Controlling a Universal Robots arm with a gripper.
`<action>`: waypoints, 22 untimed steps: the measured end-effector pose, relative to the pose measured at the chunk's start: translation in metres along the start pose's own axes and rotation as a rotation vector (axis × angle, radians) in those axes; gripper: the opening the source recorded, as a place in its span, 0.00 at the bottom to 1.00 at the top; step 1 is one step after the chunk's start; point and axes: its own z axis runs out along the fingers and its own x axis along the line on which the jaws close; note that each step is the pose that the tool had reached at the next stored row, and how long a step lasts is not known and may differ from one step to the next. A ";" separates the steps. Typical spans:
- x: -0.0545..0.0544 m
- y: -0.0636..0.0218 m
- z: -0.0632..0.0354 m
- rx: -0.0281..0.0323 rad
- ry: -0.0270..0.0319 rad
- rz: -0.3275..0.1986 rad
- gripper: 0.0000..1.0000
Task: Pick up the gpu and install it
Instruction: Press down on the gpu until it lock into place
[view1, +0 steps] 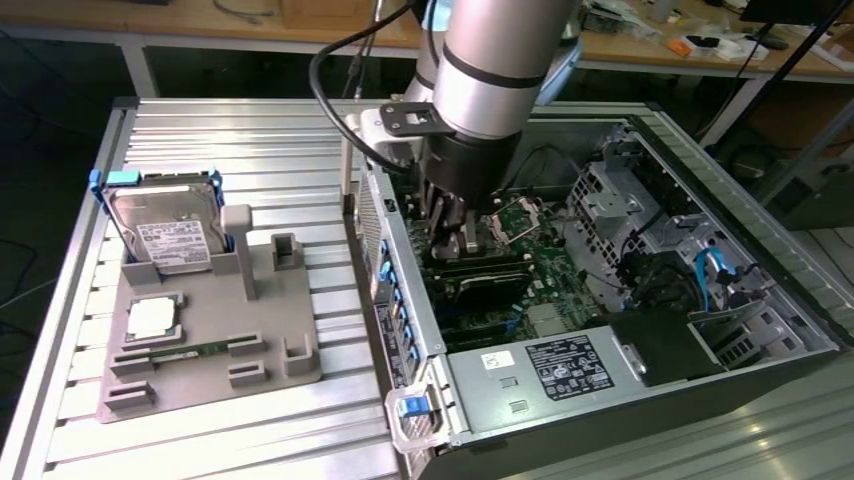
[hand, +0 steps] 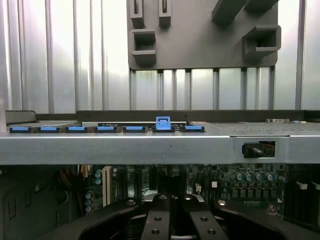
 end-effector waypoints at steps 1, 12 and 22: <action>0.000 -0.0019 0.0000 -0.0202 -0.0030 -0.001 0.11; 0.003 -0.0112 -0.0001 -0.1031 -0.0548 -0.005 0.11; 0.014 -0.0118 0.0003 -0.1187 -0.0828 0.009 0.11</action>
